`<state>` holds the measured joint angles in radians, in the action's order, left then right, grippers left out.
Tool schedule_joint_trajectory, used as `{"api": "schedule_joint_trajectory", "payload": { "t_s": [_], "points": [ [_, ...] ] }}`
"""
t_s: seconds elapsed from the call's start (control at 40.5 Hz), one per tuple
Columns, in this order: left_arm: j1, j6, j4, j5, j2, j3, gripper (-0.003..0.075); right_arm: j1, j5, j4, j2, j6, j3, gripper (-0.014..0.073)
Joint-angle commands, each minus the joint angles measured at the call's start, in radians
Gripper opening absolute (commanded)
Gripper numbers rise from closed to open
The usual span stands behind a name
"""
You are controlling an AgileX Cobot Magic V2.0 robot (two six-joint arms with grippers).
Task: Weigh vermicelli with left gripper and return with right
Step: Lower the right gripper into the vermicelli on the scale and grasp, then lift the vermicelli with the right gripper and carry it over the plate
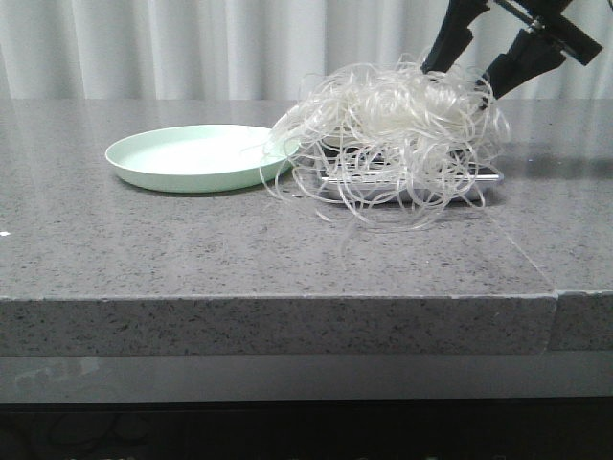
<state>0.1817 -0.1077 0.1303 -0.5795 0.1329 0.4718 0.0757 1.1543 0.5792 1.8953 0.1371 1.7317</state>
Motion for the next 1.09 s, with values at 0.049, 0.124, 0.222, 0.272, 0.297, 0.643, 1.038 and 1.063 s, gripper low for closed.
{"api": "schedule_joint_trajectory", "payload": {
  "t_s": [0.049, 0.124, 0.222, 0.272, 0.297, 0.643, 1.038, 1.063],
  "points": [
    [0.0, 0.01, 0.002, 0.085, 0.011, 0.025, 0.0137, 0.026, 0.007, 0.041, -0.018, 0.017, 0.034, 0.0447],
    [0.0, 0.01, 0.002, 0.085, 0.011, 0.025, 0.0137, 0.035, 0.01, 0.041, -0.005, 0.017, 0.034, 0.0368],
    [0.0, 0.01, 0.0, 0.085, 0.011, 0.025, 0.0137, 0.039, 0.014, 0.041, -0.003, 0.017, 0.034, 0.0138],
    [0.0, 0.01, -0.004, 0.085, 0.011, 0.025, 0.0137, 0.039, 0.012, 0.041, -0.004, 0.017, 0.034, 0.0166],
    [0.0, 0.01, -0.006, 0.085, 0.011, 0.025, 0.0137, 0.039, 0.01, 0.041, -0.005, 0.017, 0.034, 0.0164],
    [0.0, 0.01, -0.007, 0.085, 0.011, 0.025, 0.0137, 0.037, 0.009, 0.039, -0.055, 0.017, 0.165, 0.0151],
    [0.0, 0.01, -0.009, 0.093, 0.011, 0.025, 0.0137, 0.037, 0.008, 0.053, -0.092, 0.015, 0.594, 0.0151],
    [0.0, 0.01, -0.009, 0.094, 0.011, 0.025, 0.0137, 0.037, 0.004, 0.062, -0.09, 0.015, 0.62, 0.0152]
  ]
}}
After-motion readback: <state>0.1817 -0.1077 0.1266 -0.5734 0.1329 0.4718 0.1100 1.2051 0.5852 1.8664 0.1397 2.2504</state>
